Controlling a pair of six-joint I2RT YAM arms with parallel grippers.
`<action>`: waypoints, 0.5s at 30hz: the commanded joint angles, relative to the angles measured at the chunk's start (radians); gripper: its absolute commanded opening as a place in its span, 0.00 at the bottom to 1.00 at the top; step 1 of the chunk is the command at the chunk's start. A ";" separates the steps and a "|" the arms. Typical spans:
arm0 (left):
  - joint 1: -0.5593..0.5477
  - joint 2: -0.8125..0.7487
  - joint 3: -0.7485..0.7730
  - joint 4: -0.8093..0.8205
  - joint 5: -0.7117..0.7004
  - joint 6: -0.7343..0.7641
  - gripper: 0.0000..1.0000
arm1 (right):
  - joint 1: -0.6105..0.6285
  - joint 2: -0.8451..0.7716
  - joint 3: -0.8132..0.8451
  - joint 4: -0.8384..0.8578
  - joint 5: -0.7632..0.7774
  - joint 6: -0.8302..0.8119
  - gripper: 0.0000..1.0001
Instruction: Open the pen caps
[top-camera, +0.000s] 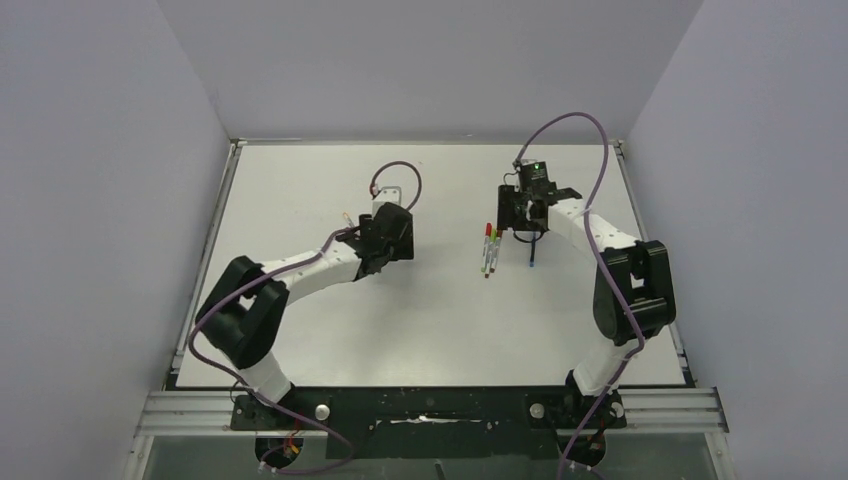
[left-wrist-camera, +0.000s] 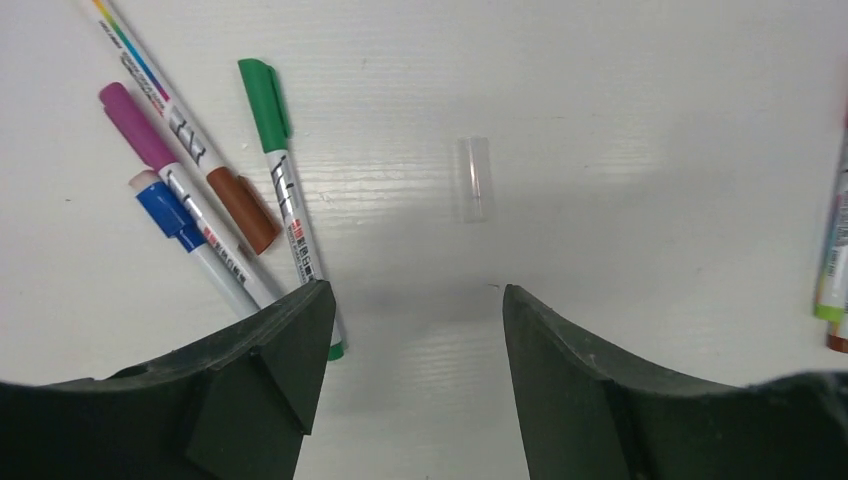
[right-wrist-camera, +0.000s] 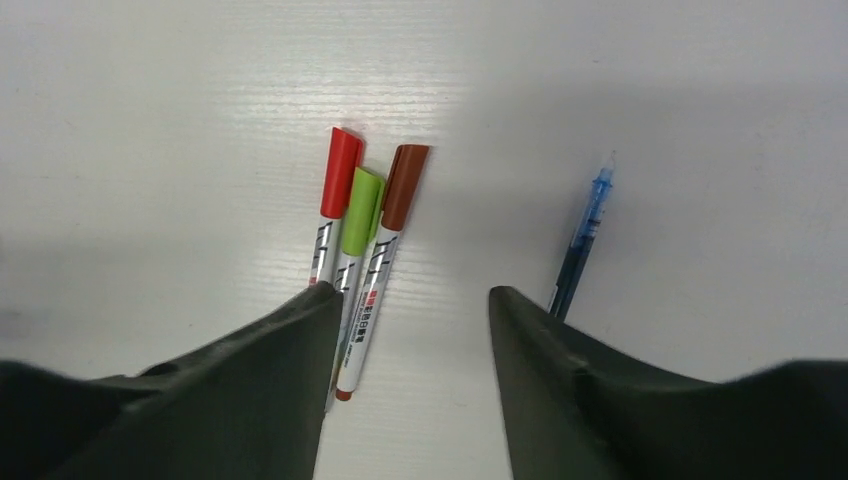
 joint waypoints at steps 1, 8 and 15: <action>0.004 -0.176 -0.083 0.135 -0.017 0.016 0.62 | 0.011 0.007 0.020 0.019 0.042 0.001 0.47; 0.004 -0.308 -0.252 0.357 -0.069 0.057 0.62 | 0.026 0.068 0.041 -0.001 0.093 -0.002 0.34; 0.021 -0.243 -0.289 0.422 -0.050 0.074 0.62 | 0.033 0.119 0.046 -0.002 0.091 0.013 0.30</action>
